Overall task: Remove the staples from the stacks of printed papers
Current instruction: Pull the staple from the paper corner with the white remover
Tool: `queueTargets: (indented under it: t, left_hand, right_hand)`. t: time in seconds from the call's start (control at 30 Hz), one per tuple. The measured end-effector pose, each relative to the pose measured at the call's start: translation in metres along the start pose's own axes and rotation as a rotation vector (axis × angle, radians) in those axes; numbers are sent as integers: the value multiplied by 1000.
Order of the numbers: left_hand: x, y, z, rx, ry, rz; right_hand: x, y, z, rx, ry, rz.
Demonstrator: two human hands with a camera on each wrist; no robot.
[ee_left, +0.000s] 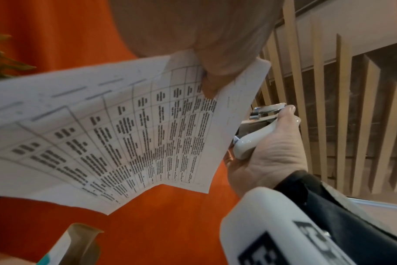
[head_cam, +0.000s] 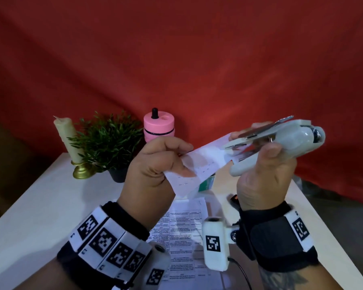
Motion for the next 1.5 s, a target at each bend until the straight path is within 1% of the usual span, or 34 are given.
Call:
queueTargets:
  t: [0.17,0.27,0.33,0.43,0.5,0.53,0.6,0.67,0.77,0.8,0.87,0.93,1.03,1.13,1.2,1.3,1.4,1.5]
  left_hand:
    - [1,-1,1,109,-42,10]
    - [2,-2,3,-16,32,-41]
    - [3,-2,6,-40,14,-36]
    - [-1,0,14,-37,-129,25]
    - [-7,-1,17,-89,-230,61]
    - [-10,-3,17,-112,-281,54]
    - [-16,-7,15,-200,-355,-24]
    - [-17,-13,3,-368,-417,-123]
    - [-16,-20,-18,-541,-523,-267]
    - [-14,-22,-23,-605,-529,-323]
    - [-9,-27,-33,-694,-543,-391]
    - [-5,-34,-42,-756,-570,-421]
    - [-1,-43,-51,-781,-600,-423]
    - [-1,-48,-52,-811,-579,-434]
    - [-1,-50,-53,-817,-581,-449]
    - [2,-50,-54,-814,-591,-463]
    - [5,-51,-55,-806,-563,-456]
    - [4,-53,-54,-785,-521,-415]
  right_hand:
    - [-1,2,-5,-6,-39,-17]
    - [-2,3,-5,-2,-47,-27]
    - [-2,3,-7,16,-41,-39]
    - [-4,1,-8,70,-15,-37]
    - [-8,-1,-6,105,23,-25]
    - [-10,-1,-6,128,62,-29]
    - [-16,-2,-3,169,163,-70]
    - [-20,-5,3,285,261,-160]
    - [-17,-13,24,539,435,-355]
    - [-14,-16,32,627,482,-429]
    - [-5,-23,53,810,548,-585]
    - [7,-33,76,948,639,-709]
    - [27,-49,107,1131,783,-871]
    - [42,-60,124,1226,891,-956]
    - [50,-63,131,1278,899,-979]
    - [59,-65,143,1429,858,-982]
    - [67,-66,160,1522,825,-973]
    - [65,-65,155,1543,727,-952]
Point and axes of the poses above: each hand's wrist, its own x-axis away from the middle knuckle, its own y-axis out of the palm, z = x × y, the point moved 1 cm from there along -x, towards the middle knuckle, and after that the axes turned 14 degrees about x, right-handed, at the moved point
